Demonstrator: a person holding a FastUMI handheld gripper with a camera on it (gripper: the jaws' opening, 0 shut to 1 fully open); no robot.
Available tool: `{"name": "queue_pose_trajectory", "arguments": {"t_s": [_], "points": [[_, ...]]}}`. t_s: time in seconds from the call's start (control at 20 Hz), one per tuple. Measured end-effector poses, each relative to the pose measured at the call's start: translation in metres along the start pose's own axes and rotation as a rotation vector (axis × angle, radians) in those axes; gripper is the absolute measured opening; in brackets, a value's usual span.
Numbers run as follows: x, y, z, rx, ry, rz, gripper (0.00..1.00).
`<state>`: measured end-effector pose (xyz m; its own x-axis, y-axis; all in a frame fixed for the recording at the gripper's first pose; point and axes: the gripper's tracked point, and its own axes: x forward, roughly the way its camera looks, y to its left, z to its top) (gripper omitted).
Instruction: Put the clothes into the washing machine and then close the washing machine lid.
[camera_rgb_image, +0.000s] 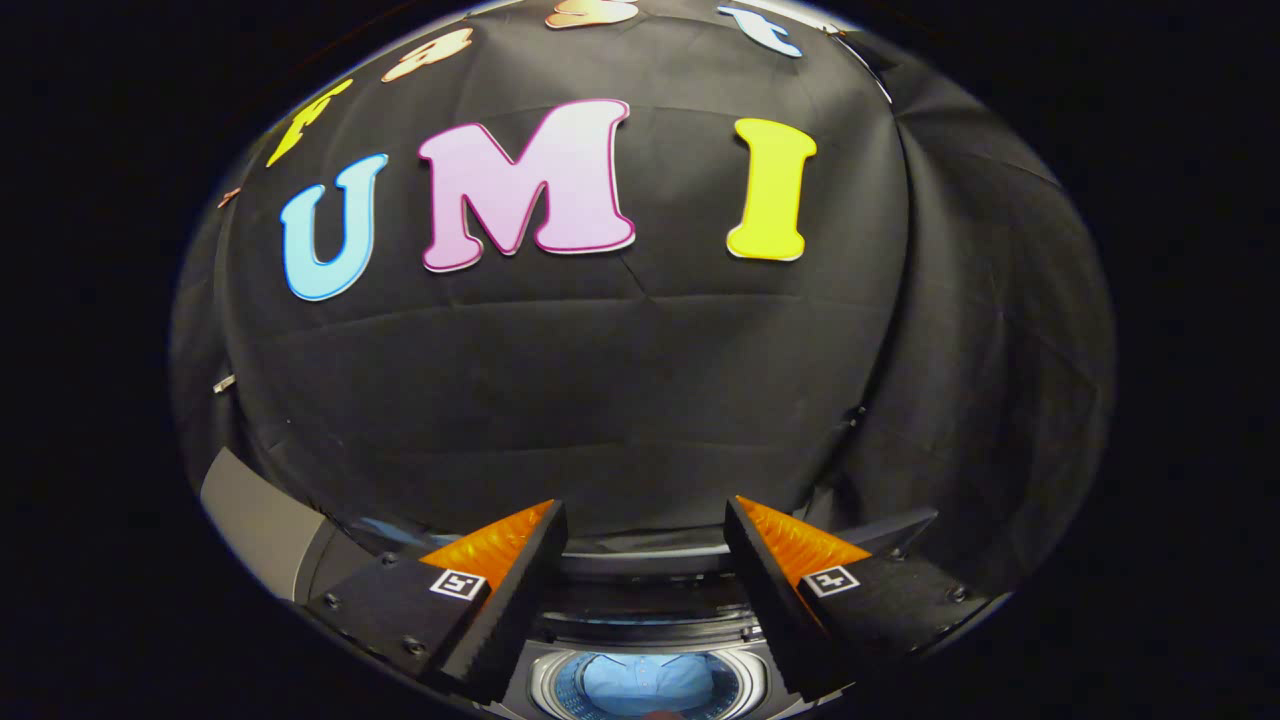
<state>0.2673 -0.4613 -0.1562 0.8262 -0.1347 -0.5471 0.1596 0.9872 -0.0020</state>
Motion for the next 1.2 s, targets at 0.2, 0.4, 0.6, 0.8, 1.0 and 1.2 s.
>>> {"name": "queue_pose_trajectory", "arguments": {"t_s": [0.2, 0.4, 0.6, 0.8, 1.0, 1.2], "points": [[-0.004, 0.001, 0.000, -0.011, -0.052, 0.007, 1.00], [-0.010, 0.002, 0.002, -0.016, -0.087, 0.009, 1.00], [-0.015, 0.002, -0.002, -0.025, -0.097, 0.020, 1.00], [-0.036, -0.001, -0.015, -0.029, -0.100, 0.021, 1.00], [-0.045, 0.000, -0.020, -0.034, -0.100, 0.035, 1.00], [-0.058, 0.000, -0.028, -0.039, -0.107, 0.041, 1.00]]}}
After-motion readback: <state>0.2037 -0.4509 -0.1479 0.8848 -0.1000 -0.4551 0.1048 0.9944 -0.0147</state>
